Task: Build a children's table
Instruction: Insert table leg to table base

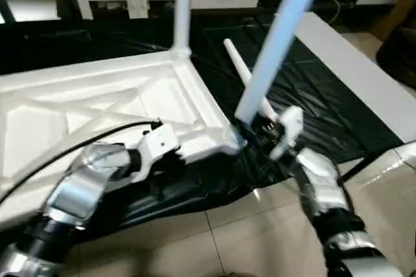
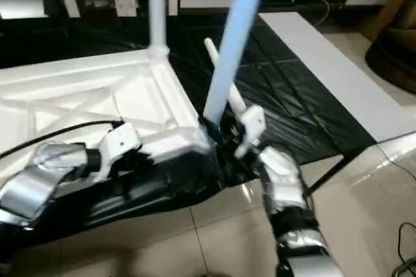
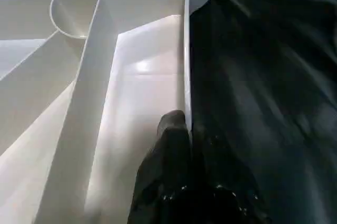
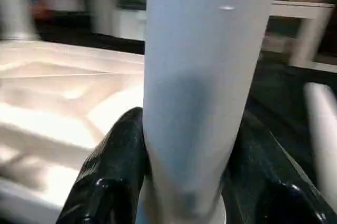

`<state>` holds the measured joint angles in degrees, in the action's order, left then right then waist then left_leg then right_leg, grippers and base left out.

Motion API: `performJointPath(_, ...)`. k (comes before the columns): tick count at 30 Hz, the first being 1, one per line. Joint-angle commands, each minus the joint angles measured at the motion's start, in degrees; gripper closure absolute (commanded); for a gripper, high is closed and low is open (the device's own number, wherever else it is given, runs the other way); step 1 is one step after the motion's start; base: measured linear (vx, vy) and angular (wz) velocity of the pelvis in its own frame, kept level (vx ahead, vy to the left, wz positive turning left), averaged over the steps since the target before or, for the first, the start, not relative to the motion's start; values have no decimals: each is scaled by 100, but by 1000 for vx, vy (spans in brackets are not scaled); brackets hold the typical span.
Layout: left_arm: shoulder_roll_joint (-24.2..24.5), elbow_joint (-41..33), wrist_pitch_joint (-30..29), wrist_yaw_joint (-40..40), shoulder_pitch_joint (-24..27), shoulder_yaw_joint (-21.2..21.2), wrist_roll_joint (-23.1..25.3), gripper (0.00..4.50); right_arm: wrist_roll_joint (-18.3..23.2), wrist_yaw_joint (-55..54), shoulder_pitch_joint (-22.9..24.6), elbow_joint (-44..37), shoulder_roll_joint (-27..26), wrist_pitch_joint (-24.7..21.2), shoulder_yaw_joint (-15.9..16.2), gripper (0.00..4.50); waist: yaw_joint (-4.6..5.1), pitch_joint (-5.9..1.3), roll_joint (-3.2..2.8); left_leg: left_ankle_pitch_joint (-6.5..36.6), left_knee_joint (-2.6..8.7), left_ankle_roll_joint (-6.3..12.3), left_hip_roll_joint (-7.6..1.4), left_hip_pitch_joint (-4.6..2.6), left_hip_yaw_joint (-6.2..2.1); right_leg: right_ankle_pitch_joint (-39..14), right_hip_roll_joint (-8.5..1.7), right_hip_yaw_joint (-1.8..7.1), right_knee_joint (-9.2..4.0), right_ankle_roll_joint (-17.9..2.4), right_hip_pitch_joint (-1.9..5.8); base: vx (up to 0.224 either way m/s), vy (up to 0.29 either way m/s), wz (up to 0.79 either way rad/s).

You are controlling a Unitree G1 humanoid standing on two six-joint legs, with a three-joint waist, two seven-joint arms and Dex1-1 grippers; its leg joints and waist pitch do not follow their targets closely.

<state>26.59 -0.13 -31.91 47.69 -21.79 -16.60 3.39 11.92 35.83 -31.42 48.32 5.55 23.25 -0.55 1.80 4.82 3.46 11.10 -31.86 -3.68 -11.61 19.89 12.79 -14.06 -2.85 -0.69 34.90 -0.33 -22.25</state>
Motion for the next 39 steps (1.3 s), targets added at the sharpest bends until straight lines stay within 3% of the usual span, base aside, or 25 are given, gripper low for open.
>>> performJointPath(1, -237, -109, -390, -289, 69, -186, 50, 450, -576, -1043, 424, 1281, 126, -738, 56, 266, 34, -46, -95, 2120, 444, -288, -268, -75, -200, -1918, -419, 295, -586, -942, -95, 0, 0, 0)
performJointPath(2, -237, -109, -390, -289, 69, -186, 50, 450, -576, -1043, 424, 1281, 126, -738, 56, 266, 29, -57, -93, 2075, 430, -248, -256, -61, -196, -1758, -406, 292, -583, -897, -77, 0, 0, 0)
performJointPath(3, -728, -3, -947, -868, -132, -65, 179, 450, -649, -1661, 257, 1472, -27, -875, 79, 266, 35, -55, -108, 2073, 433, -245, -254, -53, -191, -1679, -397, 290, -573, -896, -76, 0, 0, 0)
performJointPath(5, -1085, 83, -1288, -1316, -275, 29, 283, 450, -729, -2125, 142, 1598, -139, -947, 89, 266, 36, -80, -108, 1897, 405, -276, -242, -79, -155, -1307, -378, 280, -561, -966, -82, 0, 0, 0)
performJointPath(6, -1463, 230, -1512, -1859, -419, 132, 442, 450, -773, -2609, 14, 1726, -275, -1017, 65, 266, 38, -76, -105, 1845, 402, -282, -241, -56, -157, -1219, -379, 282, -546, -972, -63, 0, 0, 0)
performJointPath(9, -1970, 443, -1643, -2579, -543, 250, 644, 450, -796, -3380, -186, 1935, -481, -1027, -19, 266, 0, -91, -82, 1717, 381, -197, -206, -25, -151, -895, -352, 266, -530, -918, -28, 0, 0, 0)
performJointPath(12, -2166, 546, -1684, -2882, -573, 323, 701, 450, -756, -3616, -317, 2014, -635, -974, -60, 266, -15, -71, -65, 1884, 396, -120, -201, -13, -165, -1135, -359, 256, -565, -798, -46, 0, 0, 0)
performJointPath(16, -2109, 469, -1794, -2830, -522, 316, 713, 450, -643, -3417, -405, 2069, -721, -843, -141, 266, 3, -46, -74, 2251, 431, -139, -211, -17, -205, -1664, -358, 247, -608, -600, -96, 0, 0, 0)
performJointPath(22, -1721, 333, -1669, -2493, -360, 167, 660, 450, -372, -2210, -550, 1983, -748, -792, -272, 266, 62, -47, -74, 2369, 455, -139, -223, 26, -238, -1638, -365, 241, -606, -608, -86, 0, 0, 0)
performJointPath(24, -1351, 261, -1183, -2100, -212, -48, 610, 450, -357, -1236, -551, 1677, -572, -553, -96, 210, 136, -71, -56, 2217, 448, -33, -221, 92, -248, -1319, -366, 229, -570, -711, -33, 0, 0, 0)
performJointPath(25, -1237, 210, -1164, -1915, -140, -80, 545, 450, -350, -903, -538, 1525, -471, -488, -16, 196, 171, -76, -47, 2004, 453, 40, -222, 162, -262, -1139, -370, 218, -542, -754, 20, 0, 0, 0)
performJointPath(27, -1099, 150, -1075, -1698, -58, -101, 464, 450, -286, -533, -520, 1316, -348, -472, 32, 187, 186, -68, -74, 1899, 426, 133, -222, 139, -236, -1112, -386, 221, -569, -870, -15, 0, 0, 0)
performJointPath(30, -770, 73, -881, -1344, 54, -100, 363, 450, -56, 326, -463, 803, -59, -622, 72, 162, 234, -92, -67, 1809, 415, 157, -242, 170, -264, -1212, -415, 236, -552, -1076, 25, 0, 0, 0)
performJointPath(31, -770, 73, -881, -1344, 54, -100, 363, 450, -56, 326, -463, 803, -59, -622, 72, 153, 235, -119, -58, 1652, 394, 213, -237, 191, -267, -1024, -418, 232, -520, -1138, 63, 0, 0, 0)
performJointPath(32, -698, 58, -833, -1285, 67, -107, 346, 450, -26, 473, -459, 727, -9, -667, 43, 145, 217, -120, -99, 904, 333, 482, -254, 193, -229, -88, -419, 228, -430, -1389, 66, 0, 0, 0)
performJointPath(33, -554, -21, -772, -1158, 99, -50, 286, 450, 61, 858, -405, 453, 189, -817, 65, 139, 212, -87, -121, 827, 316, 563, -251, 161, -192, 52, -408, 231, -441, -1487, 23, 0, 0, 0)
performJointPath(35, -464, -61, -735, -1105, 114, -14, 229, 450, 148, 1145, -369, 278, 311, -954, 56, 120, 184, -71, -123, 640, 296, 735, -261, 153, -165, 337, -411, 233, -398, -1664, 58, 0, 0, 0)
performJointPath(39, -326, -154, -708, -1017, 225, 100, 131, 450, 499, 1732, -173, -289, 588, -1454, -79, 111, 168, -71, -113, 484, 269, 814, -267, 117, -137, 571, -407, 241, -358, -1740, 69, 0, 0, 0)
